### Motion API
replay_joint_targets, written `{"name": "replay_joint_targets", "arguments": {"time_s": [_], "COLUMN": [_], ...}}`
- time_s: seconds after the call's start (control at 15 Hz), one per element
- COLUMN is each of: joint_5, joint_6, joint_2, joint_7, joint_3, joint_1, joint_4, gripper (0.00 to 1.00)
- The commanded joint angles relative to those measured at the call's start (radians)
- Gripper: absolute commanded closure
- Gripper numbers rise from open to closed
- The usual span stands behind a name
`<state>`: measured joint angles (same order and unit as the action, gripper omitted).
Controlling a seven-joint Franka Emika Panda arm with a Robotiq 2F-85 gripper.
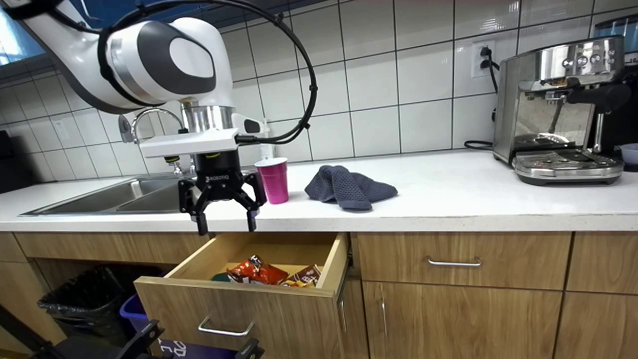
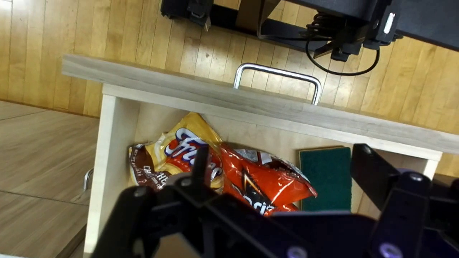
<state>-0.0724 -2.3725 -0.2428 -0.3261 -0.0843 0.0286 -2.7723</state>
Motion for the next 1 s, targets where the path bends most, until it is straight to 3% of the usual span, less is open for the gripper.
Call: {"name": "replay_joint_targets", "arguments": {"time_s": [0.0, 0.33, 0.93], "joint_5": [0.020, 0.006, -0.017], "joint_6": [0.069, 0.090, 0.002], "joint_2": [-0.002, 0.034, 0.200], "joint_7": [0.026, 0.048, 0.076], "joint_3": [0.016, 0.016, 0.029], "joint_1": [-0.003, -0.014, -0.014], "joint_4": [0.001, -0.002, -0.003], "gripper": [0.00, 0.00, 0.00]}}
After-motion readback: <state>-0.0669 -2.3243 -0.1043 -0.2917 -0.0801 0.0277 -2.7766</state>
